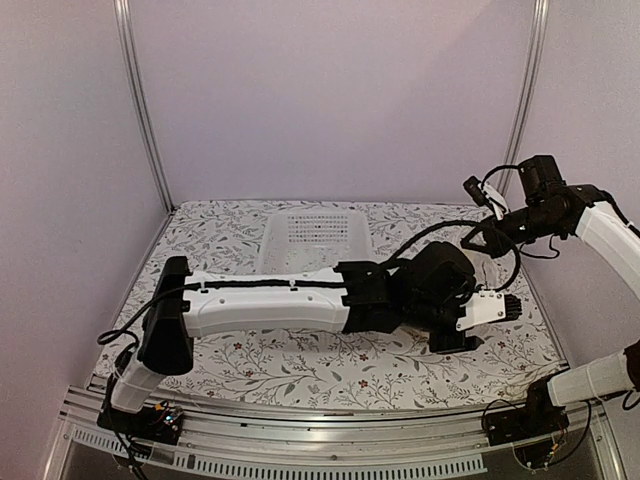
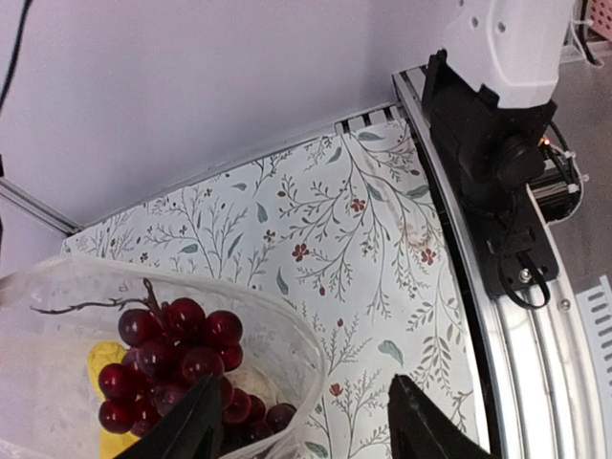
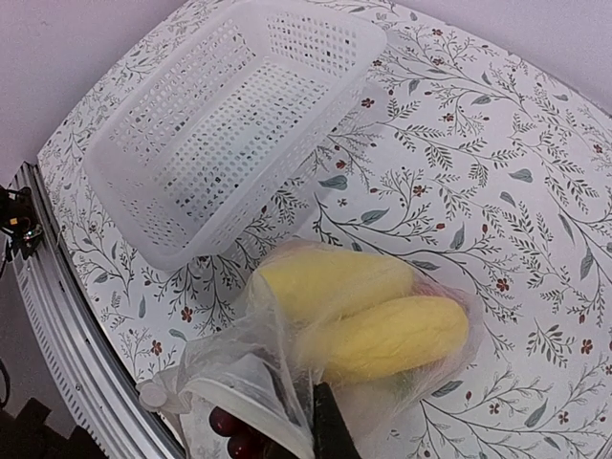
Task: Place the food in the zip-top bag and seal the zipper
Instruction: Adjust the zipper food storage bag at the center of the board.
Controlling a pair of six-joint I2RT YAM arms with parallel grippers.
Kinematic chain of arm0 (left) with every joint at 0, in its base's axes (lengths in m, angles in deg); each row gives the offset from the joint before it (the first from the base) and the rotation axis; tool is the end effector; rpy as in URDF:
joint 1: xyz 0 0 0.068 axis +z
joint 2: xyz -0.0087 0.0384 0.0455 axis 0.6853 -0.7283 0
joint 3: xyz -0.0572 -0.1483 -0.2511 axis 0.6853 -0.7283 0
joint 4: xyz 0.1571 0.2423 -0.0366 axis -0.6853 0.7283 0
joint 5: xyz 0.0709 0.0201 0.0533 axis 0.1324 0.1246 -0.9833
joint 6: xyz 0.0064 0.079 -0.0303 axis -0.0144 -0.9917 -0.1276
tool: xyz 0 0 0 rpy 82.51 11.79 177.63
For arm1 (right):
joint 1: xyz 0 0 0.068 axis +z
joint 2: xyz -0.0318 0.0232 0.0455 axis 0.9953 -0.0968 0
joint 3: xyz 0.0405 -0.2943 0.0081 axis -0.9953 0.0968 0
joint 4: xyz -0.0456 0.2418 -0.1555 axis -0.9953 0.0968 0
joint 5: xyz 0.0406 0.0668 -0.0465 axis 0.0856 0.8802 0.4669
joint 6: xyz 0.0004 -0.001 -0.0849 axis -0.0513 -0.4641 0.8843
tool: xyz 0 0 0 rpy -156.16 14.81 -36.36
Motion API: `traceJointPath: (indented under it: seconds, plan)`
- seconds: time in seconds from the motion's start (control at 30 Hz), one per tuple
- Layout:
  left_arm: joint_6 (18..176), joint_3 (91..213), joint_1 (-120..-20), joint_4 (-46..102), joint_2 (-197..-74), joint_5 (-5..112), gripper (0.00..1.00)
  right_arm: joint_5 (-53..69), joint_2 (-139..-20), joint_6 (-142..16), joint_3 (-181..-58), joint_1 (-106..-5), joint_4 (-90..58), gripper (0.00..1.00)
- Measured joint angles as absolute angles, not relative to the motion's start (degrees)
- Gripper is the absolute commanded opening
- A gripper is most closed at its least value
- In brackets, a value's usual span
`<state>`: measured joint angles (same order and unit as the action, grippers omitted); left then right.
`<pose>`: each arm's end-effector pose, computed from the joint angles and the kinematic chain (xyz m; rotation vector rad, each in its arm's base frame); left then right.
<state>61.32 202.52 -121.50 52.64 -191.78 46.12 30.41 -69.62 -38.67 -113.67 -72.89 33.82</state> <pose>0.1256 -0.6078 0.2689 1.6994 1.3536 -0.5644 0.2770 0.0947 0.3306 -0.8136 2.2595 0.5986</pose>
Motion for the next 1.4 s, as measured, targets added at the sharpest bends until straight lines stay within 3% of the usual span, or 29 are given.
traceJointPath:
  seconds: [0.23, 0.47, 0.87, 1.33, 1.4]
  plan:
    - [60.14, 205.32, -119.83, 58.43, -198.21, 45.96, 0.55, 30.44, -69.62, -38.6, -113.67, -72.89, 34.76, 0.0]
    - [59.81, 205.65, -119.68, 59.55, -199.85, 42.95, 0.39, 30.37, -69.62, -38.62, -113.67, -72.89, 34.96, 0.0]
    - [54.22, 206.81, -120.12, 52.25, -202.97, 36.26, 0.35, 30.02, -69.73, -38.77, -113.67, -72.89, 35.59, 0.0]
    - [48.6, 207.09, -121.21, 43.96, -204.98, 30.05, 0.0, 30.0, -69.75, -38.8, -113.69, -72.89, 35.79, 0.0]
    - [47.7, 207.05, -121.54, 43.9, -204.96, 29.53, 0.0, 30.0, -69.75, -38.8, -113.84, -72.89, 35.92, 0.0]
